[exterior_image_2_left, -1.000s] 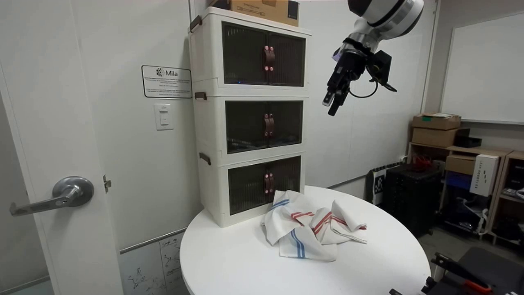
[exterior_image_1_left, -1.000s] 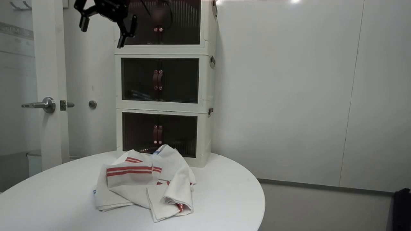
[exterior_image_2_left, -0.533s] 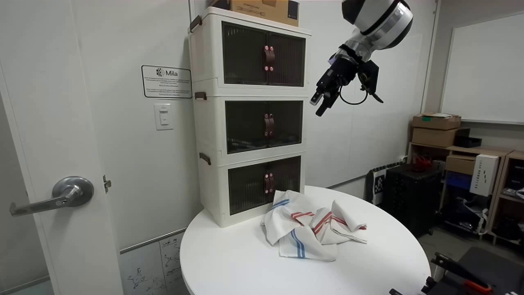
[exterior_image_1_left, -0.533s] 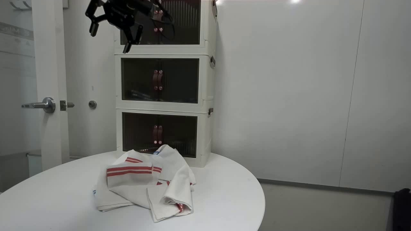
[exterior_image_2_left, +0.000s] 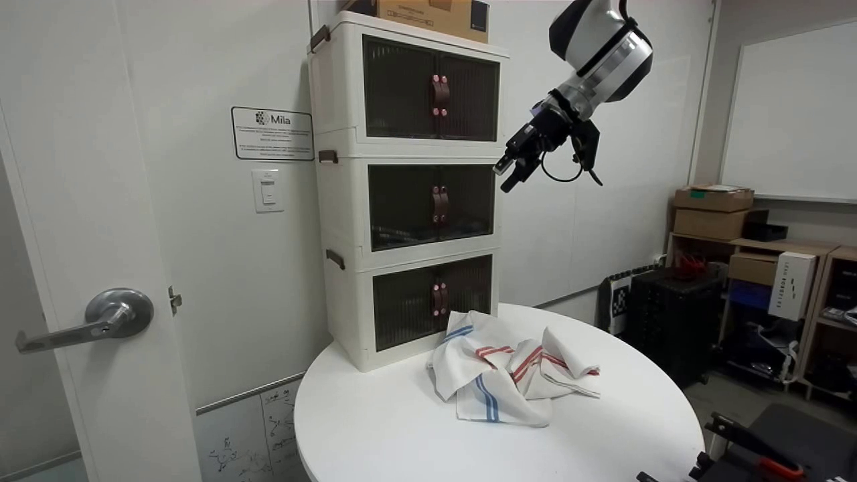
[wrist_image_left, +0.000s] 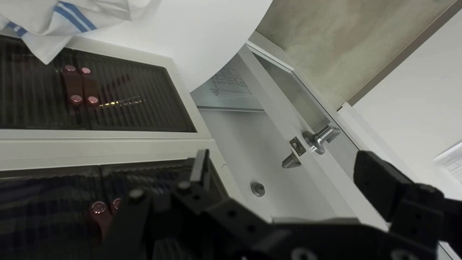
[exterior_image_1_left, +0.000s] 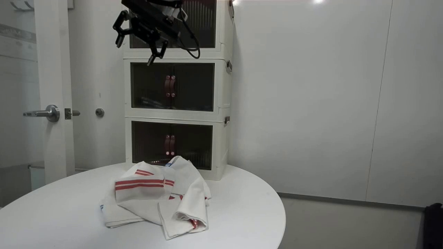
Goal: Open the right cabinet door of the middle section
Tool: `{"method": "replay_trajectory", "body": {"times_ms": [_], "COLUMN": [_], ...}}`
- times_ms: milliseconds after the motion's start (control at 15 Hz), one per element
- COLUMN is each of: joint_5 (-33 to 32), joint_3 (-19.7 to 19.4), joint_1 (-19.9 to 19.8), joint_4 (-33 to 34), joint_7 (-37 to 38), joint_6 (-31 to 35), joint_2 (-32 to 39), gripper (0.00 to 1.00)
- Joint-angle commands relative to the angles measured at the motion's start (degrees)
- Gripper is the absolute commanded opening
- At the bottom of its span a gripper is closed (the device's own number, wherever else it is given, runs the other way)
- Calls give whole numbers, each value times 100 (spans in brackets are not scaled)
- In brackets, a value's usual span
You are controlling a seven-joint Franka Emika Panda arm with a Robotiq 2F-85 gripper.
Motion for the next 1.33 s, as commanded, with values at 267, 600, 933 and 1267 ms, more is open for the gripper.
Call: {"method": "replay_trajectory", "body": {"times_ms": [267, 600, 933, 1267], "joint_5": [388, 176, -186, -156], "joint_3": [326, 533, 718, 899], "joint_1": [-270, -322, -315, -444], "joint_4": [1043, 1561, 1973, 2283], "joint_7": [-350, -344, -282, -270], "joint_6": [-20, 135, 562, 804], "joint_2": [973, 1459, 1852, 2173], "gripper": [100, 100, 100, 100]}}
